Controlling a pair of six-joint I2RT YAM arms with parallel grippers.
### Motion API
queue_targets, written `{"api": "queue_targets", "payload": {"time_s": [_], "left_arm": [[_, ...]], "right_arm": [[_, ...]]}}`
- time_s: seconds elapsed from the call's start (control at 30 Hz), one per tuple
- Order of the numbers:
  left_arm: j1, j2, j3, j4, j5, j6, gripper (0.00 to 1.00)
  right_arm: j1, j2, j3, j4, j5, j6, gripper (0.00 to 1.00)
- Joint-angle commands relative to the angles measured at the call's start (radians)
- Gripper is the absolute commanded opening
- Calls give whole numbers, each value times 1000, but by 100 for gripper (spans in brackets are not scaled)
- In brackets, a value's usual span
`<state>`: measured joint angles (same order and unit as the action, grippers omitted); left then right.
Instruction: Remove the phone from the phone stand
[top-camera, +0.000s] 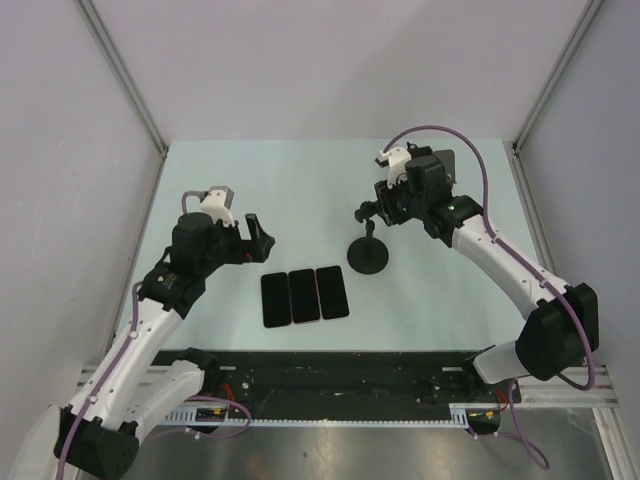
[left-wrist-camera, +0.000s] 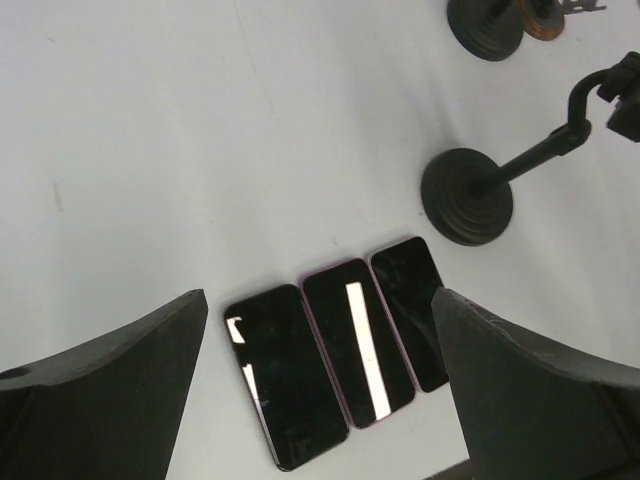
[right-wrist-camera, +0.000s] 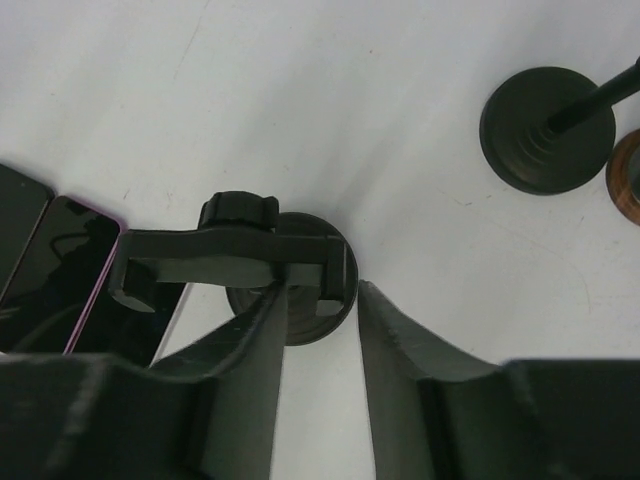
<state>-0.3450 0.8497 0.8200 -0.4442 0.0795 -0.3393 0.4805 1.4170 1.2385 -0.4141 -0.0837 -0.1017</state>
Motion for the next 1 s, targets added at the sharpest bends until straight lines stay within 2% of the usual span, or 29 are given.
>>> {"api": "queue_targets", "payload": {"time_s": [0.0, 0.07, 0.1, 0.17, 0.43, 0.5, 0.77, 0.97], "left_arm": [[-5, -69, 11, 2, -107, 109, 100], [-5, -84, 4, 7, -151, 131, 100], [-5, -93, -5, 10, -170, 152, 100], [-5, -116, -21, 18, -236, 172, 100], [-5, -190, -153, 108, -395, 221, 100], [-5, -193, -163, 120, -406, 232, 100], [0, -196, -177, 139, -472, 261, 100], [0, -201, -182, 145, -489, 261, 100]], "right_arm": [[-6, 34, 68, 32, -34, -35, 32], [-6, 53, 84, 44, -34, -36, 22], [-6, 63, 91, 52, -31, -35, 9], [-10, 86, 113, 66, -21, -33, 0], [-49, 194, 196, 283, 56, 56, 0], [-59, 247, 225, 337, 125, 72, 0], [-94, 462, 444, 400, 334, 145, 0], [-108, 554, 513, 436, 435, 201, 0]]}}
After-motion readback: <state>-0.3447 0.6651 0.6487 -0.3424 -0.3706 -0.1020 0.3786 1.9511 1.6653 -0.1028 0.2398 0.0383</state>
